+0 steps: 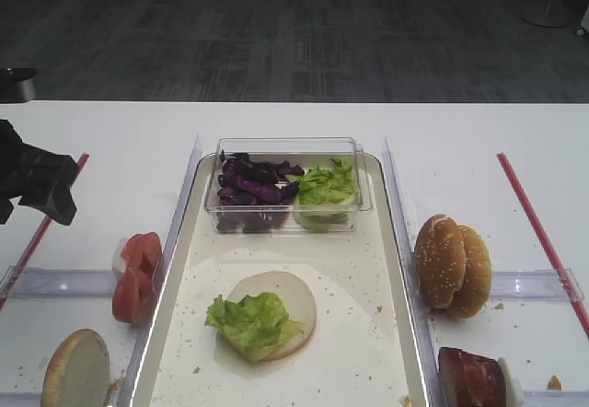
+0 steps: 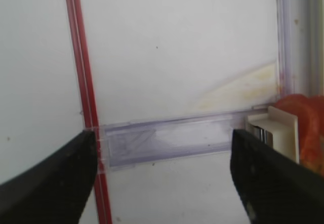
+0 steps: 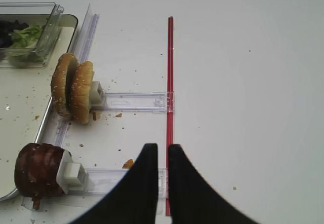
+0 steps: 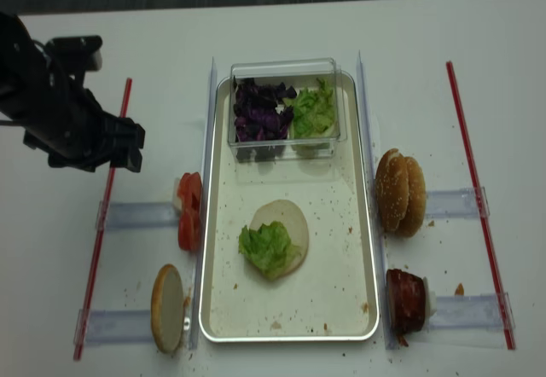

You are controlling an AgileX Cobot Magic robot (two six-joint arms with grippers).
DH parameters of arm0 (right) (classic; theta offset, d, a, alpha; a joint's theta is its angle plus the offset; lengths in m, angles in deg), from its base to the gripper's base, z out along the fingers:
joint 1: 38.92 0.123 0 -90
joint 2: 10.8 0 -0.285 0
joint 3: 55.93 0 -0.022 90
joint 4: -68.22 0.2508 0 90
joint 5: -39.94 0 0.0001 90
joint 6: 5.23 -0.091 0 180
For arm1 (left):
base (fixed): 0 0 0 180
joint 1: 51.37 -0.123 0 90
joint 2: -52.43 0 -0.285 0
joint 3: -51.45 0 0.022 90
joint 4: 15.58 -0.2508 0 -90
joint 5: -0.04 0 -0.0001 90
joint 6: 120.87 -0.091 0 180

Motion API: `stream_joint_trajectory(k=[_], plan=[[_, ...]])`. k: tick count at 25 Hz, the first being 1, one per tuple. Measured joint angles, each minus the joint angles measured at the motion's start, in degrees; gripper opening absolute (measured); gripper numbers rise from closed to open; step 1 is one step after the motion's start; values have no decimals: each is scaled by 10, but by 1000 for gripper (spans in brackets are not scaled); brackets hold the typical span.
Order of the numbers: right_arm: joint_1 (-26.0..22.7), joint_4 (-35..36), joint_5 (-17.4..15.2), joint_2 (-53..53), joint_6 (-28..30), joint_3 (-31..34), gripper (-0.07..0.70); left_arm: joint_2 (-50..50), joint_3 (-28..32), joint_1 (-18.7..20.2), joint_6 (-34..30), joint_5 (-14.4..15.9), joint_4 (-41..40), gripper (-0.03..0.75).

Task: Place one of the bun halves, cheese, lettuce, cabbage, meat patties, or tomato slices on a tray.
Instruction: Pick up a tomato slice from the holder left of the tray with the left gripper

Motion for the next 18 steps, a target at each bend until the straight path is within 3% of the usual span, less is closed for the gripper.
stream_joint_trajectory(k=[6,14,18], plan=[[0,0,0,0,0,0,48,2,-2,0,0,8,4,503],[0,0,0,0,0,0,38,2,-5,12,0,31,5,503],[0,0,0,0,0,0,38,2,-22,28,1,65,7,503]])
